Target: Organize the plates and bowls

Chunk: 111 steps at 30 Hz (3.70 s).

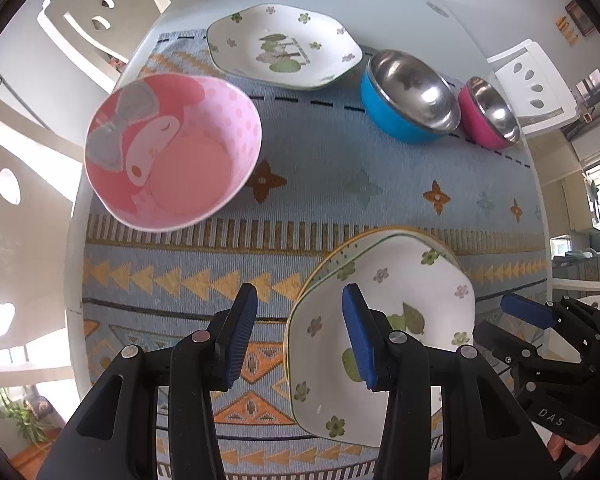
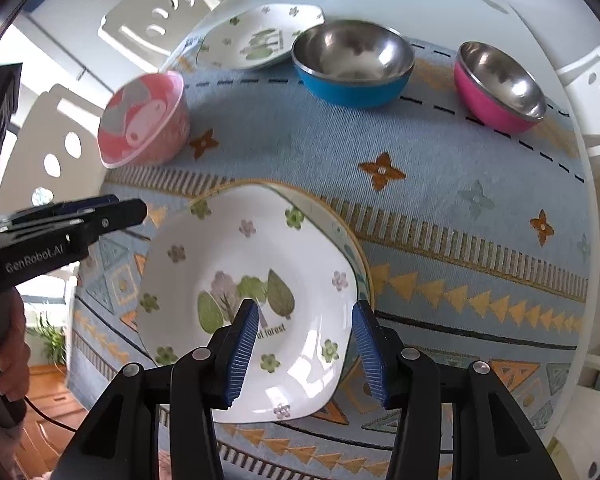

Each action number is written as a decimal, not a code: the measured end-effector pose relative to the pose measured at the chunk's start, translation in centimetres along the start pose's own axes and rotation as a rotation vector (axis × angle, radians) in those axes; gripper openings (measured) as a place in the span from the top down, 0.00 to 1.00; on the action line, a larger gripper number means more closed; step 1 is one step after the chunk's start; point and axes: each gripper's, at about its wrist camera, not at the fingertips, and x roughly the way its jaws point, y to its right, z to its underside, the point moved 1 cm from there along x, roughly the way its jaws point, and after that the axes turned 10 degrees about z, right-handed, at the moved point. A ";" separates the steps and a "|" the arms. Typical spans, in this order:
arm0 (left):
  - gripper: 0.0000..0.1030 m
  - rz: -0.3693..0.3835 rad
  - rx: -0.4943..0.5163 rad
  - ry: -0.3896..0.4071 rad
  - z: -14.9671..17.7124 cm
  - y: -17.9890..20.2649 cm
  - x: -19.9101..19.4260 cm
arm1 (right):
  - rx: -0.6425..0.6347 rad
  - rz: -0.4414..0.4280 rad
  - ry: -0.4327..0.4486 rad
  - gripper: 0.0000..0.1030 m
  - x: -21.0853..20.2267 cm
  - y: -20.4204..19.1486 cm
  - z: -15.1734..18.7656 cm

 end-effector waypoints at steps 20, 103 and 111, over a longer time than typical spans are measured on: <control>0.36 -0.014 0.036 0.111 -14.3 -2.0 -4.3 | 0.067 -0.093 0.060 0.28 -5.2 1.6 -14.8; 0.65 0.023 0.040 0.155 -14.9 -2.5 -2.2 | 0.117 -0.238 0.231 0.73 -3.2 0.9 -15.4; 0.65 0.073 0.079 0.130 -10.4 0.5 -2.6 | 0.187 -0.237 0.248 0.73 -5.5 2.8 -10.0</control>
